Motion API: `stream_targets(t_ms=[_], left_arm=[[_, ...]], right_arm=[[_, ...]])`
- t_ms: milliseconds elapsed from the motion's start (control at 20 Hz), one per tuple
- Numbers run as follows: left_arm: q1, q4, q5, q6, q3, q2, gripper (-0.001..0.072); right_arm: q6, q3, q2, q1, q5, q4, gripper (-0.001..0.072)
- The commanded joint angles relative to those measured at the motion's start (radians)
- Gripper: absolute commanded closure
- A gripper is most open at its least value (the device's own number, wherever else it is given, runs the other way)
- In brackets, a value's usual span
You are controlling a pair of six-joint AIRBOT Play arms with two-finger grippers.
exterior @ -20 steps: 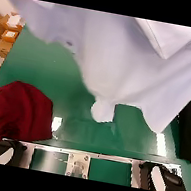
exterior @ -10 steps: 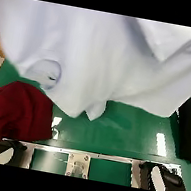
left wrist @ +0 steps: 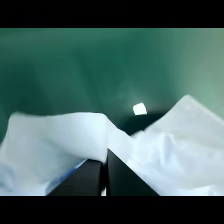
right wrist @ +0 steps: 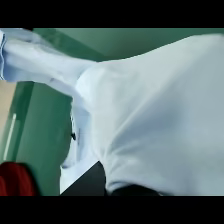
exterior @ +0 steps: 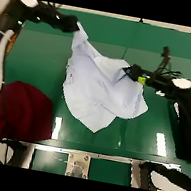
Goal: Fold the shirts.
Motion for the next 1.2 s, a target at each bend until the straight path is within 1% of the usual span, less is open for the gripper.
stream_targets(t_ms=[0,50,100,150,200,250,350,400,500,600,650,700,750,850,950,1050,1150], left_arm=[[-0.002,-0.007,-0.01,-0.019,0.005,-0.101,0.066],[0.02,-0.008,-0.063,-0.024,0.027,-0.089,0.042],[0.046,-0.008,-0.132,-0.057,0.052,-0.079,0.0219],[0.077,-0.008,-0.219,-0.105,0.077,-0.063,0.0197],[0.105,-0.006,-0.288,-0.124,0.078,-0.043,0.0197],[0.129,-0.004,-0.367,-0.126,0.072,-0.024,0.0197],[0.149,0.014,-0.494,-0.153,0.032,0.011,0.0198],[0.146,0.048,-0.537,-0.16,-0.014,0.041,0.0203],[0.137,0.082,-0.542,-0.169,-0.167,0.119,0.0207],[0.13,0.082,-0.468,-0.168,-0.394,0.23,0.0207],[0.13,0.082,-0.419,-0.168,-0.521,0.291,0.0206],[0.13,0.081,-0.367,-0.167,-0.66,0.353,0.0206],[0.13,0.071,-0.316,-0.165,-0.793,0.407,0.0206],[0.13,0.019,-0.217,-0.148,-1.015,0.485,0.0206],[0.122,-0.085,-0.124,-0.096,-1.179,0.515,0.0206],[0.064,-0.146,-0.02,-0.062,-1.297,0.515,0.0206],[-0.021,-0.199,0.132,-0.052,-1.355,0.514,0.0206]], right_arm=[[-0.02,0.129,-0.249,-0.018,0.163,0.021,0.068],[-0.02,0.159,-0.254,-0.062,0.227,0.021,0.0582],[-0.02,0.183,-0.249,-0.113,0.285,0.021,0.0511],[-0.02,0.203,-0.239,-0.178,0.35,0.02,0.0479],[-0.019,0.207,-0.221,-0.251,0.41,0.017,0.0439],[-0.018,0.206,-0.205,-0.32,0.468,0.002,0.0424],[0.024,0.189,-0.167,-0.452,0.576,-0.094,0.0424],[0.045,0.156,-0.135,-0.513,0.602,-0.159,0.0424],[0.065,0.067,-0.071,-0.628,0.594,-0.261,0.0424],[0.075,-0.017,-0.028,-0.743,0.537,-0.269,0.0424],[0.077,-0.053,-0.021,-0.797,0.531,-0.269,0.0416],[0.085,-0.084,-0.021,-0.834,0.529,-0.269,0.0353],[0.086,-0.119,-0.021,-0.862,0.523,-0.269,0.0313],[0.086,-0.184,-0.022,-0.877,0.502,-0.272,0.0313],[0.085,-0.235,-0.022,-0.865,0.454,-0.276,0.0313],[0.085,-0.265,-0.023,-0.843,0.425,-0.276,0.0313],[0.085,-0.275,-0.024,-0.821,0.412,-0.278,0.0313]])
